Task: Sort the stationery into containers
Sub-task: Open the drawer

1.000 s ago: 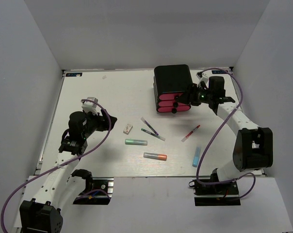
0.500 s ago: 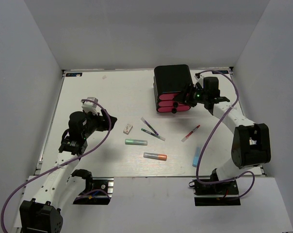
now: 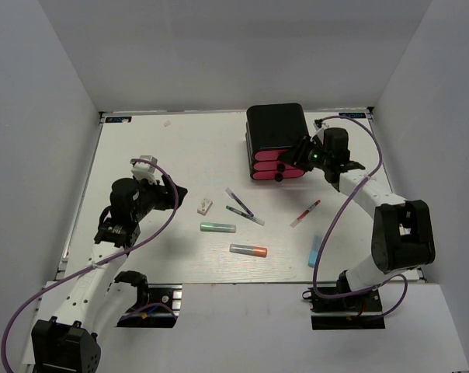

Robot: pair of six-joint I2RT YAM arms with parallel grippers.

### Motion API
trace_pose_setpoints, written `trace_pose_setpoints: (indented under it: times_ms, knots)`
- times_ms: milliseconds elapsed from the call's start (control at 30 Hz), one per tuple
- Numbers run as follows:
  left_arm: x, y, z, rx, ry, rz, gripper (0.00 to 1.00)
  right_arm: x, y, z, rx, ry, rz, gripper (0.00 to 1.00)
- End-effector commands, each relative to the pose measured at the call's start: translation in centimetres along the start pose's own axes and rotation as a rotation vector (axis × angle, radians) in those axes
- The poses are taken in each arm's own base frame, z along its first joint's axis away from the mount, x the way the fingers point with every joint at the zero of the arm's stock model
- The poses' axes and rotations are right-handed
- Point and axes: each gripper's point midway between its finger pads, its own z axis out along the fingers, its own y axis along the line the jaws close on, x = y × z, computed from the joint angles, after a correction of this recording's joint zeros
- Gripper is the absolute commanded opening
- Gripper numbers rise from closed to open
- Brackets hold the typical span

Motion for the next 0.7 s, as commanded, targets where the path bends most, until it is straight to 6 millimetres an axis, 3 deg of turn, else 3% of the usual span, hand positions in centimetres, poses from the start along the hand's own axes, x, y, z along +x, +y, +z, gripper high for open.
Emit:
trace_pose_setpoints:
  times_ms: [0,167,233,533,633,667]
  knots:
    - [-0.7,-0.4,-0.1,0.020,-0.017,0.014,0.80,-1.6,1.2,-0.7,-0.023,-0.088,-0.044,0.35]
    - [-0.6,-0.9,0.0,0.048,-0.009,0.014,0.79,-0.9,1.4,-1.1,-0.030,-0.069,-0.052,0.19]
    - [-0.6,-1.0,0.2,0.061,-0.008,0.015,0.78,-0.6,1.8,-1.8,-0.045,-0.062,-0.069,0.19]
    - [1.8,-0.6,2.2,0.070,0.106,-0.052,0.75,4.9,0.8,-5.0,-0.045,0.027,-0.104,0.18]
    - [2.2,-0.8,2.5,0.087,0.122,-0.065,0.75,5.1,0.5,-5.3,-0.035,0.028,-0.123,0.29]
    - [2.4,-0.7,2.6,0.084,0.132,-0.080,0.75,5.0,0.4,-5.3,-0.033,0.026,-0.123,0.38]
